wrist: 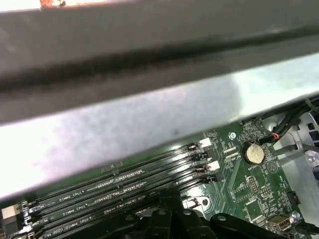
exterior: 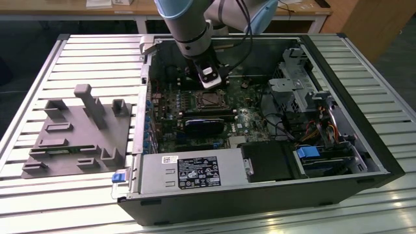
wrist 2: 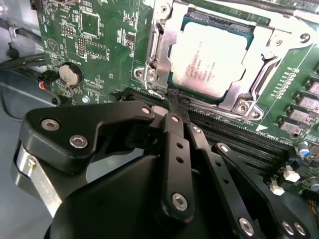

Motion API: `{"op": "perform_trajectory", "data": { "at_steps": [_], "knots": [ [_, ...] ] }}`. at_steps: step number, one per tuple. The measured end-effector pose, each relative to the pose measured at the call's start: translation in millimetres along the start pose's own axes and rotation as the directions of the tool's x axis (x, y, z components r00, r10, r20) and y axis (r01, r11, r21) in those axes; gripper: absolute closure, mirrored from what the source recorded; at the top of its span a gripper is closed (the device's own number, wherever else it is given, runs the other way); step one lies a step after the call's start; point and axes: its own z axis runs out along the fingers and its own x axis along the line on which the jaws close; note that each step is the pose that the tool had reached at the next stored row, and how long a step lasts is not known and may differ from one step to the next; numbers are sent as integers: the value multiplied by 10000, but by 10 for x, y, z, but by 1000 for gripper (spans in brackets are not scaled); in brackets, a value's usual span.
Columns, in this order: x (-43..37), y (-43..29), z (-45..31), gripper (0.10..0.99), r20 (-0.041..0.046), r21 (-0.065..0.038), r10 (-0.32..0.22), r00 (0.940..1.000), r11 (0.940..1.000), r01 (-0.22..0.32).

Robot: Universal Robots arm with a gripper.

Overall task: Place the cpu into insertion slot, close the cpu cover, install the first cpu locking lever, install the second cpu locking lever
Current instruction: 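Install the first cpu locking lever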

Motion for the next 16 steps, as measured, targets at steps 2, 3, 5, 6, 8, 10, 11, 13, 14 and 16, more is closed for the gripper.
{"op": "perform_trajectory", "data": {
  "at_steps": [2,3,5,6,8,10,11,13,14,16],
  "knots": [
    [-3,3,-11,984,-9,-29,10,10000,10000,-10],
    [-6,5,-21,984,-12,-38,13,10000,10000,-13],
    [-13,13,-48,984,-15,-47,17,10000,10000,-17],
    [-18,18,-66,984,-15,-48,17,10000,10000,-17],
    [-28,29,-106,984,-16,-47,17,10000,10000,-17],
    [-39,40,-146,984,-15,-48,17,10000,10000,-17],
    [-45,46,-167,984,-15,-48,17,10000,10000,-17],
    [-55,56,-204,984,-16,-47,17,10000,10000,-17],
    [-59,60,-218,984,-15,-47,17,10000,10000,-17],
    [-80,83,-299,984,-15,-48,17,10000,10000,-17]
  ]
}}
